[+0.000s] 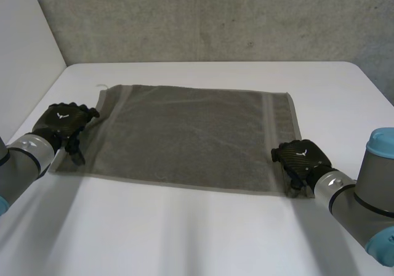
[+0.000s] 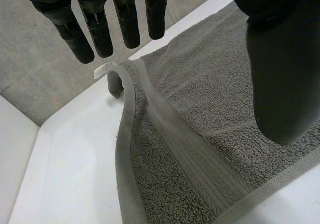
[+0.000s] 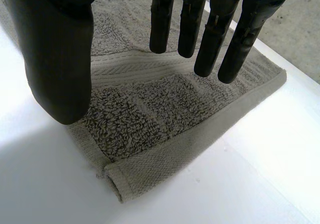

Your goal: Fold the towel.

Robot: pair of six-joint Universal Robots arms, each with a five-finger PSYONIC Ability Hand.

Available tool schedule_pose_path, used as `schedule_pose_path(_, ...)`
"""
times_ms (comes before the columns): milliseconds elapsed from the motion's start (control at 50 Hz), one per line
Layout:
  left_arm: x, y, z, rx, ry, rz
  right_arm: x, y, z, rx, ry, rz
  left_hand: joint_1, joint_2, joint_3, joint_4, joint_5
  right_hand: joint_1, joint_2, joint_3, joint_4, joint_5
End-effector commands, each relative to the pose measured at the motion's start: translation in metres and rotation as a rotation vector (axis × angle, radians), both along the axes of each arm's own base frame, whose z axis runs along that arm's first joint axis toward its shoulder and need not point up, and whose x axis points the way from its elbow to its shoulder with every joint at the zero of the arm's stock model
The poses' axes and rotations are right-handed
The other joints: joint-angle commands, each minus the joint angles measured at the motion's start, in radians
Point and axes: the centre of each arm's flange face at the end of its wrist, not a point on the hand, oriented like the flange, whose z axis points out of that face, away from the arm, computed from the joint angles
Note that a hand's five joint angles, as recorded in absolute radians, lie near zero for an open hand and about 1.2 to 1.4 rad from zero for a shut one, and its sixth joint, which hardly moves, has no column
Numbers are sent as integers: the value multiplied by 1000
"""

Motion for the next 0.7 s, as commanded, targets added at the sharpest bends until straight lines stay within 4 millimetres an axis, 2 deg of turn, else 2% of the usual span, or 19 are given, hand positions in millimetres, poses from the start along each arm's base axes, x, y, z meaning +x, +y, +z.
schedule_pose_path(20,0,0,0,1,0,0,1,1,-1,4,0,5,-27,-29,-28,-25,-209,21,23,14,14,6)
schedule_pose_path(380,0,3,-2,10,0,0,-1,7,-5,31,6,7,-33,-35,-34,-31,-215,6,8,-1,-1,-9)
schedule_pose_path(520,0,3,-3,13,0,-1,-1,2,-3,11,3,4,-36,-38,-37,-34,-218,27,29,20,19,12)
schedule_pose_path(700,0,4,-3,15,0,-1,1,-9,-1,-36,-6,0,-36,-38,-37,-34,-218,235,237,228,228,220)
